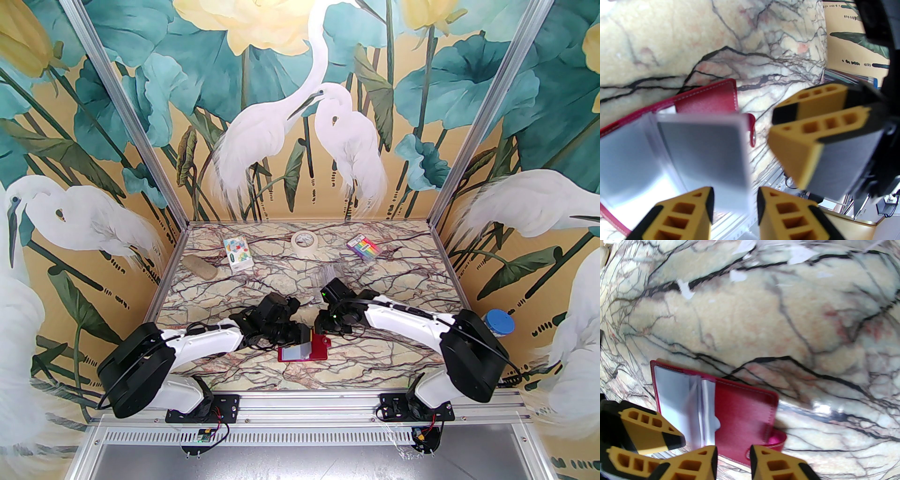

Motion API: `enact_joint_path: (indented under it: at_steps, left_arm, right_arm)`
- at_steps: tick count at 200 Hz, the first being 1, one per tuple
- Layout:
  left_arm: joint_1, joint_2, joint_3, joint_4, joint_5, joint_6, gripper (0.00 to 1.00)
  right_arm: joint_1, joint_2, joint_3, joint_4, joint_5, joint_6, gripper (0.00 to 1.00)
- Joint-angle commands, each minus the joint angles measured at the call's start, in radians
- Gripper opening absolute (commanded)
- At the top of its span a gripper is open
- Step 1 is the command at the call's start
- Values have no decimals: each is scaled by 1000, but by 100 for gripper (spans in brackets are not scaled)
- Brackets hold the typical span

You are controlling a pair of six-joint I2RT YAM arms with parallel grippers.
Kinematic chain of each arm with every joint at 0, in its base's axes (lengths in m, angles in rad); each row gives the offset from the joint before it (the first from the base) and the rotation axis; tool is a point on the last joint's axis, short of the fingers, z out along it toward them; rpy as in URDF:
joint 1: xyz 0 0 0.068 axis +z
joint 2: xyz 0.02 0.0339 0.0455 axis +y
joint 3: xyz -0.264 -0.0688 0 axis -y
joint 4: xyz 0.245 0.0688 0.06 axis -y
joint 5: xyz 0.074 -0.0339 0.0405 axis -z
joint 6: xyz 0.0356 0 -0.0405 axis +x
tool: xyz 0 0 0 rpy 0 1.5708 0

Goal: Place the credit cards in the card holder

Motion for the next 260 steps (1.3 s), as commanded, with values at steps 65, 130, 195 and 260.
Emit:
enact_joint_path:
  at_steps: [65, 130, 195, 260]
  left_arm:
    - [-17, 6, 38, 5, -27, 5, 39]
    - [10, -125, 0, -133, -154, 40, 39]
    - [80, -257, -102, -238, -207, 45, 40]
    - [81, -279, -187, -189, -209, 2, 40]
  right_arm:
    - [-18, -31, -2, -32, 25, -7, 33]
    - [-26, -11, 75, -48, 70, -42, 34]
    - [-114, 65, 282, -162, 146, -194, 36]
    - [-207, 285, 619, -329, 297, -399, 50]
